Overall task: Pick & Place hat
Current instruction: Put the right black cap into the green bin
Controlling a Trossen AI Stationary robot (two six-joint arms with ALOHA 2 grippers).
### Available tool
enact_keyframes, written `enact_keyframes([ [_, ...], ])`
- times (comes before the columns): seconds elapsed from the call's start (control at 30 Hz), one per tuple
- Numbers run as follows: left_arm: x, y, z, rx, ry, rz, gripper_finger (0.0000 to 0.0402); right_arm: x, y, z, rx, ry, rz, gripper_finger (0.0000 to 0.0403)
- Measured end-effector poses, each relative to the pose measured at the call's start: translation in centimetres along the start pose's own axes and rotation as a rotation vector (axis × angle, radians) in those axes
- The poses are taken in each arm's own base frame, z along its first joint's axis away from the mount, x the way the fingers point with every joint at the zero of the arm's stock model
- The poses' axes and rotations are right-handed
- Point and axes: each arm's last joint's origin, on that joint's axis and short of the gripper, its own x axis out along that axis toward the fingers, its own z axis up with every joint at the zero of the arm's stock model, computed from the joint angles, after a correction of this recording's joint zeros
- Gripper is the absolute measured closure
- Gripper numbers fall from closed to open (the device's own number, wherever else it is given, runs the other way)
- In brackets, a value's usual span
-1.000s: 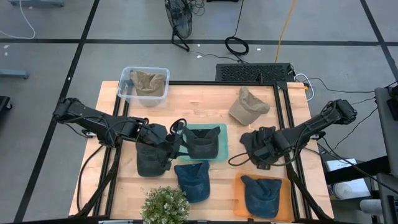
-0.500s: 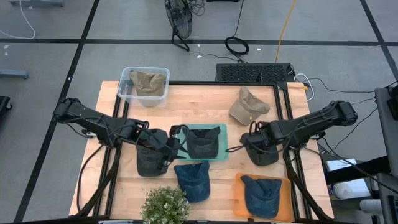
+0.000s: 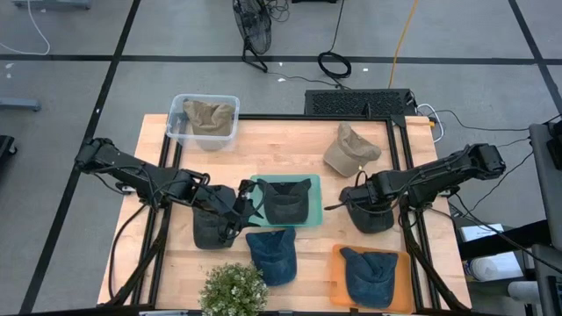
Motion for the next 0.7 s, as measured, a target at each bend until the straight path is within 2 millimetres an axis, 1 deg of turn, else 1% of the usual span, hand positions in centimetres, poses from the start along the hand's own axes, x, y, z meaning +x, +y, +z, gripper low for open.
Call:
enact_keyframes([
  [0.23,0.0,0.2,0.0,0.002,0.001,0.006,0.0289,-0.1,0.3,1.0,-0.013,-0.103,0.030,0.0236],
  [0.33,0.0,0.2,0.0,0.010,0.000,0.005,0.0289,-0.1,0.4,1.3,-0.025,-0.137,0.037,0.0251],
  [0.4,0.0,0.2,0.0,0.011,0.000,0.005,0.0289,-0.1,0.5,1.5,-0.032,-0.155,0.043,0.0271],
  [0.47,0.0,0.2,0.0,0.011,0.000,0.005,0.0289,-0.2,0.5,1.6,-0.036,-0.170,0.047,0.0299],
  [0.6,0.0,0.2,0.0,0.010,0.003,0.005,0.0289,-0.2,0.6,1.7,-0.037,-0.182,0.054,0.0376],
  [0.63,0.0,0.2,-0.1,0.010,0.006,0.004,0.0289,-0.2,0.6,1.7,-0.038,-0.184,0.055,0.0388],
  [0.7,0.0,0.2,-0.1,0.010,0.007,0.004,0.0289,-0.4,0.6,1.6,-0.031,-0.189,0.058,0.0391],
])
